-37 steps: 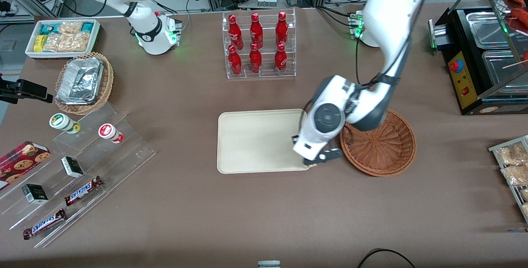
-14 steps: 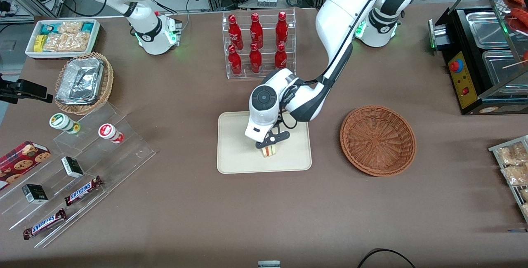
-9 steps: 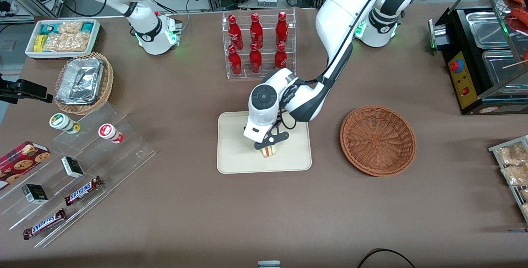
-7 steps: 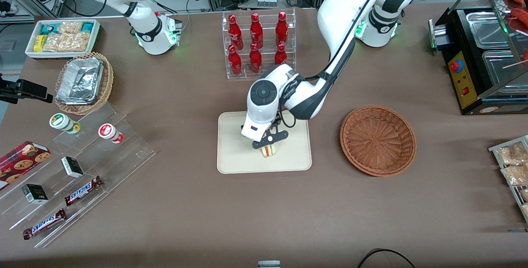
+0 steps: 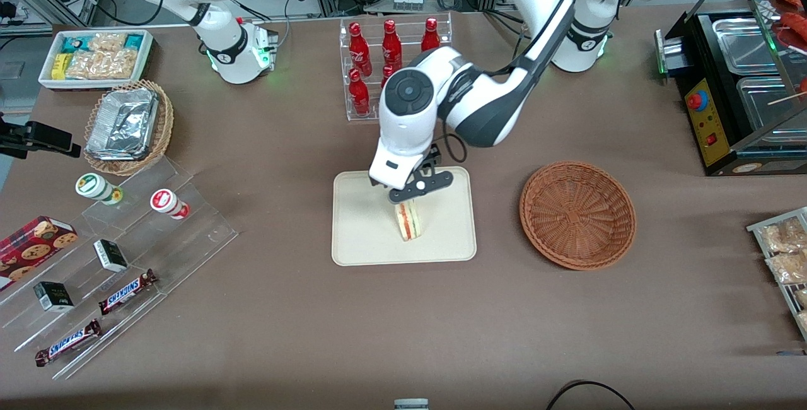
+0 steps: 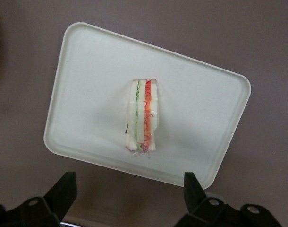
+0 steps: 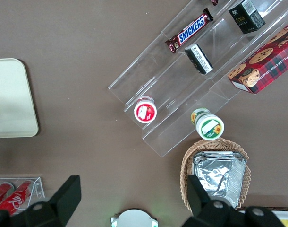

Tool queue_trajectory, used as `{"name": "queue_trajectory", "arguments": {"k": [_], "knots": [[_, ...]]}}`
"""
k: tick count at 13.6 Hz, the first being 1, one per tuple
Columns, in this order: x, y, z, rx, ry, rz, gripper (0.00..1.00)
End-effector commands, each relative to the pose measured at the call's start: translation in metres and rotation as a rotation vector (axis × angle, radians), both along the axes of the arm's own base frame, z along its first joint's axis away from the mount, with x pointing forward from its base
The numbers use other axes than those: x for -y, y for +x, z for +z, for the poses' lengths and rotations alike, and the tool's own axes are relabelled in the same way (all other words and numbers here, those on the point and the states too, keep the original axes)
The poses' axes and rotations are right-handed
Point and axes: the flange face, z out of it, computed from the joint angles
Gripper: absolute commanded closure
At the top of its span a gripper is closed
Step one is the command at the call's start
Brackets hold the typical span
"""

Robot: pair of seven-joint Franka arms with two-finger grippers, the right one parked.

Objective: Place sandwich from basket to tray

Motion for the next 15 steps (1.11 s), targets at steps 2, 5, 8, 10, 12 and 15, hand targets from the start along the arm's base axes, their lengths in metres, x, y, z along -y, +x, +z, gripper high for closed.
{"name": "queue_trajectory", "arguments": {"k": [2,5,8,10,12,15], "knots": [[-0.058,0.022,0.029,-0.024,0.054,-0.064,0.0],[-0.109,0.042,0.038,-0.051,0.083,-0.069,0.0],[-0.158,0.058,0.055,-0.071,0.082,-0.113,0.0],[-0.191,0.067,0.065,-0.071,0.074,-0.132,0.0],[-0.228,0.07,0.075,-0.069,0.068,-0.15,0.0],[-0.288,0.062,0.094,-0.066,0.052,-0.217,0.0]]}}
